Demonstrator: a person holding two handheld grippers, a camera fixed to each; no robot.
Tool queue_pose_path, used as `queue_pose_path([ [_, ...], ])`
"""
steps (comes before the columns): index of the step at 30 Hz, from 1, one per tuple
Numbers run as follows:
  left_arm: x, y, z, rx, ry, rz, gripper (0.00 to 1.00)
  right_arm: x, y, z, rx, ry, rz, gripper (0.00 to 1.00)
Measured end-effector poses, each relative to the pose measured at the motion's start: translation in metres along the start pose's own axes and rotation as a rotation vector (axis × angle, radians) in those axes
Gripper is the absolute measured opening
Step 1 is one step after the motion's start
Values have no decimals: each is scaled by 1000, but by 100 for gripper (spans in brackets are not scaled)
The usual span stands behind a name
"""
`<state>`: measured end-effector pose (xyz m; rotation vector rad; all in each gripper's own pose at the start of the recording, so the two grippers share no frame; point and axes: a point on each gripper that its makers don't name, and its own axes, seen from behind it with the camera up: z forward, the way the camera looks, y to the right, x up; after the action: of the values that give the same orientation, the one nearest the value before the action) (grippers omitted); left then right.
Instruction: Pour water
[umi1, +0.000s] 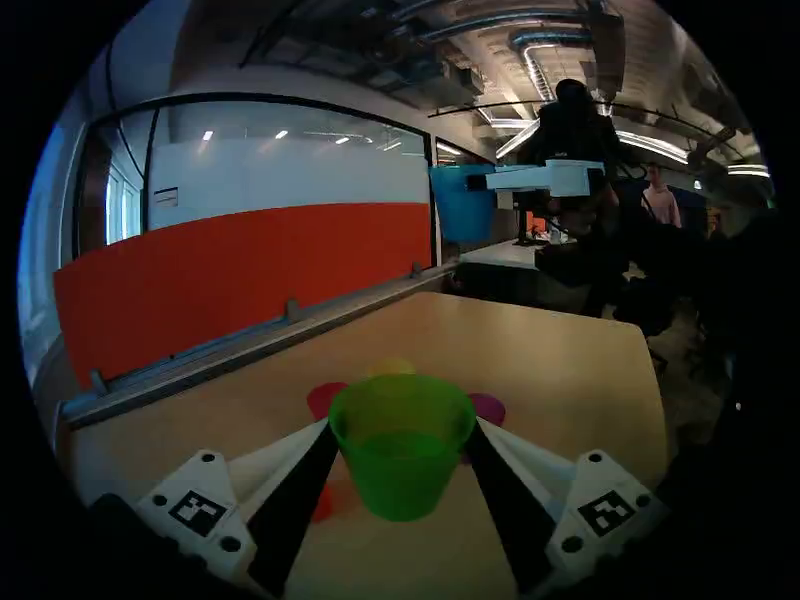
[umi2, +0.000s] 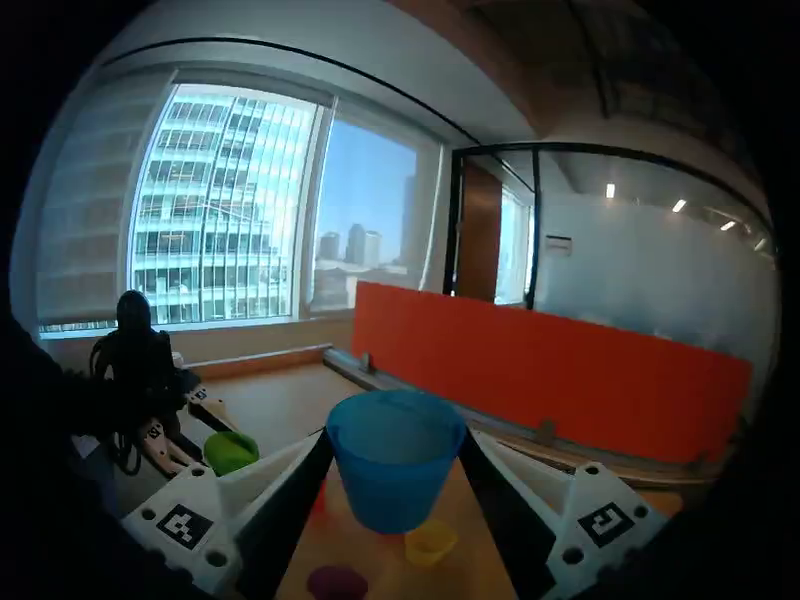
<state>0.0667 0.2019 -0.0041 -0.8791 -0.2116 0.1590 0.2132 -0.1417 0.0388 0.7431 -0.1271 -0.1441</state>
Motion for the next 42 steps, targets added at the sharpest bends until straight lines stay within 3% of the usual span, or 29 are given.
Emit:
queue_pose_path([
  [24,-34,7,6,-26,-107,1,86,-89,19,-23,-33,-188,69,92],
  [42,-59,12,10,-43,-177,-6,86,-155,16,-33,-14,-326,100,92],
])
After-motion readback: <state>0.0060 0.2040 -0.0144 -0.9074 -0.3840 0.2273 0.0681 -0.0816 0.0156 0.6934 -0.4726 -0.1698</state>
